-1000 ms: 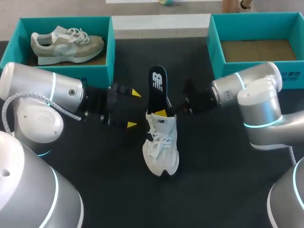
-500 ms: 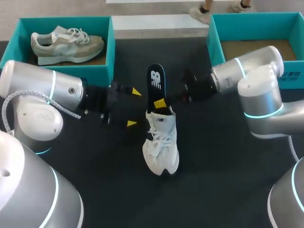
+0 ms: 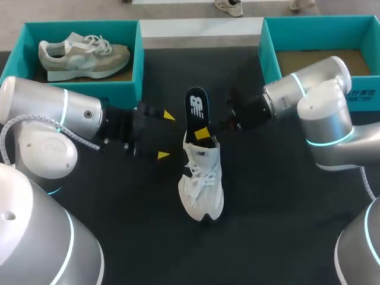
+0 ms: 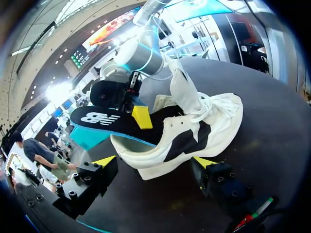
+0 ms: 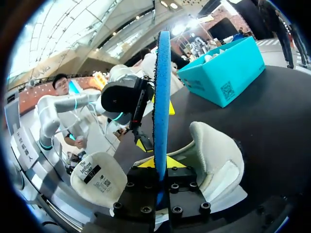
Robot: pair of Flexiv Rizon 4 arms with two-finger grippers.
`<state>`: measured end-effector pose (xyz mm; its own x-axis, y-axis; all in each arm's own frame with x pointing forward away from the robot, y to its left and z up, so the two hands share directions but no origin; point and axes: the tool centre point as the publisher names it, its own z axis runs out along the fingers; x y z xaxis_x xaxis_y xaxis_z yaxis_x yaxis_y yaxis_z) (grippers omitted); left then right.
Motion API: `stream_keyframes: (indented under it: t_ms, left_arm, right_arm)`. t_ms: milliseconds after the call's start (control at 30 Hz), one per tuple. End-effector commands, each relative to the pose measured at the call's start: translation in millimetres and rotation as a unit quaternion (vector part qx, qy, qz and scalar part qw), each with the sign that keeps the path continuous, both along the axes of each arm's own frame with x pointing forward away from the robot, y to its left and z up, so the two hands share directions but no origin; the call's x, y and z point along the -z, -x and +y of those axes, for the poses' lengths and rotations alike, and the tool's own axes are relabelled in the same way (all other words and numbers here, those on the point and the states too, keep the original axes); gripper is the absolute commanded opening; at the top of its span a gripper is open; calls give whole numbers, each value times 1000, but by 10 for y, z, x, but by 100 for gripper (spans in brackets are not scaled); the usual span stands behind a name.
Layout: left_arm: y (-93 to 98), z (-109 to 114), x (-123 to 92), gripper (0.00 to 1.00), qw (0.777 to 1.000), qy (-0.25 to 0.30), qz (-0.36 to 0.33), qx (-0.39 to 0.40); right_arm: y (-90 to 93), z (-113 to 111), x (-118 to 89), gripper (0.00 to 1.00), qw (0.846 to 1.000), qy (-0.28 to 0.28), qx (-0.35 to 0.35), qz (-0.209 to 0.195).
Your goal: Take the shoe out of the shoebox, open the shoe tongue, remove and reinsert the insole, then place the shoe into the shoebox
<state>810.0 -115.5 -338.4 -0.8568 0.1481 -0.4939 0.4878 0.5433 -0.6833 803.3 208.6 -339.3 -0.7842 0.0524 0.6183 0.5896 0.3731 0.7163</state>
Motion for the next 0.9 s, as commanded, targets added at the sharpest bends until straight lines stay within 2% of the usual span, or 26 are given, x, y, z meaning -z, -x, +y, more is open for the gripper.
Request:
stream_keyframes:
  t_ms: [33,167,300,333,400,500,700,900]
  left_arm:
    - [11,3,0,100,1000,-1,-1,0]
    - [11,3,0,100,1000,-1,-1,0]
    - [11,3,0,100,1000,-1,-1,0]
    - [11,3,0,100,1000,-1,-1,0]
    - [11,3,0,100,1000,-1,-1,0]
    - [11,3,0,100,1000,-1,-1,0]
    - [11,3,0,100,1000,-1,-1,0]
    - [11,3,0,100,1000,-1,-1,0]
  right_arm:
    - [170,-1,67,0,1000,5,10,7]
    - [236,-13,119,0,1000,11,10,21]
    - [227,-14,105,0,1000,16,8,23]
    - [210,-14,82,3,1000,19,6,19]
    - [167,-17,28,21,1000,24,2,11]
    - [98,-29,-53,31,999,36,-3,-2]
    - [-28,-76,-166,28,999,35,-6,-21]
    - [-154,-119,-137,20,999,36,-12,-23]
